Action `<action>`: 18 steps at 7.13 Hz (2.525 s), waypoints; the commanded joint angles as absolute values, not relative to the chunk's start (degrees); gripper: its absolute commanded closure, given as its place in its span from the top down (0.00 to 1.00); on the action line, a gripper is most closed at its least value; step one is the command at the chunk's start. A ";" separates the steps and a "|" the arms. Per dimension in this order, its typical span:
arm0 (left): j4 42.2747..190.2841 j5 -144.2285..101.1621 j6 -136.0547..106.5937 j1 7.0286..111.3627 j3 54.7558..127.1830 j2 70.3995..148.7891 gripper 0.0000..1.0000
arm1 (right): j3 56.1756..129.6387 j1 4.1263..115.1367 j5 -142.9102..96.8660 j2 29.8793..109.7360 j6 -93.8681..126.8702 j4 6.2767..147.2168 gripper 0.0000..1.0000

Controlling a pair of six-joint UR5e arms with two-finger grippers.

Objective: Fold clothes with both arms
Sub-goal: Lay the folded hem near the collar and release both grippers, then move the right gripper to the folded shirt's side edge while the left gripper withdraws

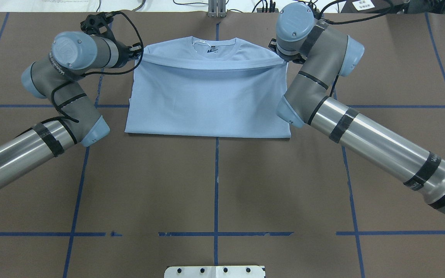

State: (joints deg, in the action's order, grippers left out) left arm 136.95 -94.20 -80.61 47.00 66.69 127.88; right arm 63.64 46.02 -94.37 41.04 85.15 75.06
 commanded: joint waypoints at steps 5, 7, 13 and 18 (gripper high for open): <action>139.04 -94.04 -80.95 48.87 65.92 127.97 0.37 | 61.79 45.97 -94.13 40.43 83.85 72.86 0.99; 139.39 -94.13 -80.95 49.48 65.83 127.88 0.47 | 62.31 46.05 -94.31 40.52 84.28 71.12 1.00; 143.88 -101.78 -81.21 51.24 73.12 122.44 0.54 | 103.22 37.55 -98.35 69.82 100.26 70.05 1.00; 143.96 -101.78 -81.04 50.71 74.09 121.11 0.54 | 96.02 32.43 -91.77 66.22 109.07 69.52 0.92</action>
